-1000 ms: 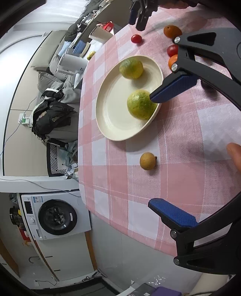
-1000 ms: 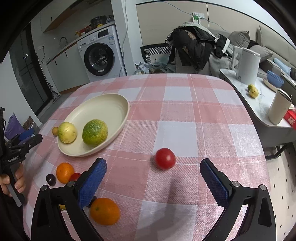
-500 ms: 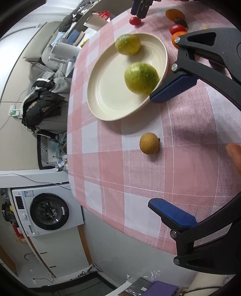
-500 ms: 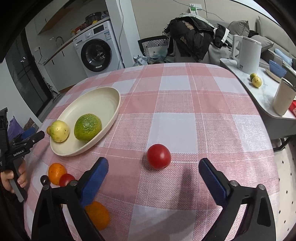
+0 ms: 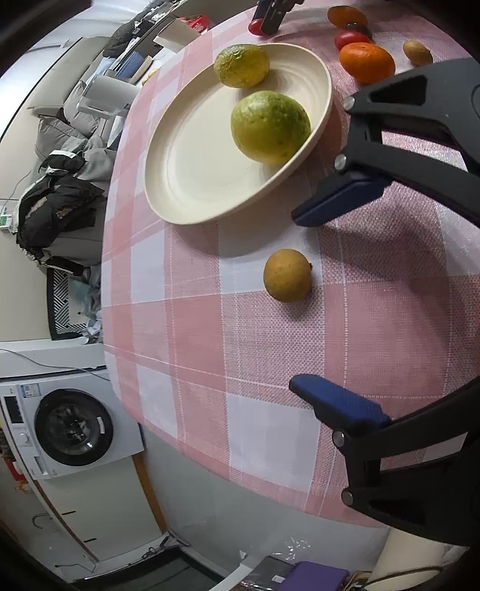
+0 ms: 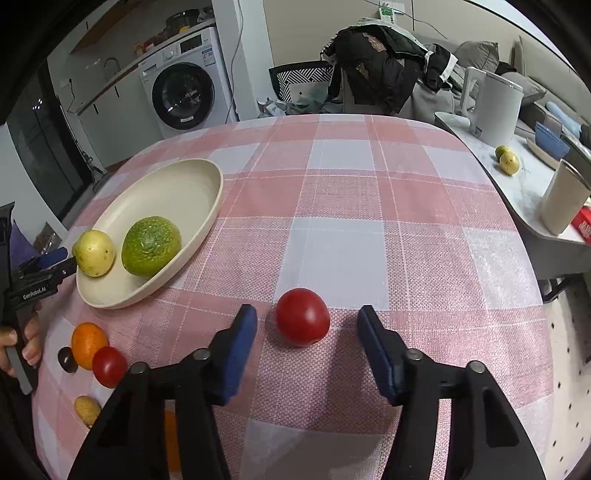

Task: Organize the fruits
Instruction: 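Close the left tool on the brown kiwi while the right tool grasps the red tomato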

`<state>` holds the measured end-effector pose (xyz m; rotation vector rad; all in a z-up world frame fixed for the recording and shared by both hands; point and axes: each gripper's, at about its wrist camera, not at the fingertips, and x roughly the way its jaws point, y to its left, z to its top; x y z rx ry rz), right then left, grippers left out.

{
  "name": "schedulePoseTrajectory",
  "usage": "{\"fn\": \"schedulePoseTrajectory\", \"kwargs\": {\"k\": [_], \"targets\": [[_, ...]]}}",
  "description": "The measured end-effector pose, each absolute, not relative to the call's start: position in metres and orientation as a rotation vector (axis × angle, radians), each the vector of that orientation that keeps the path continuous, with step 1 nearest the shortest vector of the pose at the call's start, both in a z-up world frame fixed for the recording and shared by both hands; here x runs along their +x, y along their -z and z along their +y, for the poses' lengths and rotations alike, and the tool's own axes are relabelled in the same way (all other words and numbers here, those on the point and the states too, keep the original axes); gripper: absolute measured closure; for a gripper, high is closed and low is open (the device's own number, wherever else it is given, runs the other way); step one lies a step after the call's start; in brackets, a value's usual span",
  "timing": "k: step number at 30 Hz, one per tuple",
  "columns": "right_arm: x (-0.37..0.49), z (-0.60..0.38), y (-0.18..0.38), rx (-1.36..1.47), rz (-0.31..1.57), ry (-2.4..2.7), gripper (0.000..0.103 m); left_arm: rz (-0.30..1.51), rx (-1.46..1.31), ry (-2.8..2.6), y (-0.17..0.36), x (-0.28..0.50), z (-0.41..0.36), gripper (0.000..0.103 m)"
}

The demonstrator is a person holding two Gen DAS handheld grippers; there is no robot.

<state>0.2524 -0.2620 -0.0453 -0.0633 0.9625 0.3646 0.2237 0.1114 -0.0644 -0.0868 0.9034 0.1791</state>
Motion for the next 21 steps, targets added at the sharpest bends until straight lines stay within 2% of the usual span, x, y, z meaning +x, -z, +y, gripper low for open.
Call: {"fn": "schedulePoseTrajectory", "kwargs": {"k": [5,12,15,21], "targets": [[0.250,-0.255,0.046,-0.107,0.956,-0.362,0.054,0.908,-0.082,-0.171,0.066,0.228,0.111,0.034],[0.246,-0.249,0.047,-0.146,0.950,-0.367,0.054,0.899,-0.037,-0.172,0.064,0.235,0.100,0.043],[0.246,-0.247,0.047,-0.149,0.950,-0.369,0.054,0.895,-0.025,-0.160,0.063,0.236,0.095,0.051],[0.245,-0.247,0.046,-0.150,0.947,-0.376,0.058,0.890,-0.017,-0.119,0.062,0.236,0.087,0.073]]}}
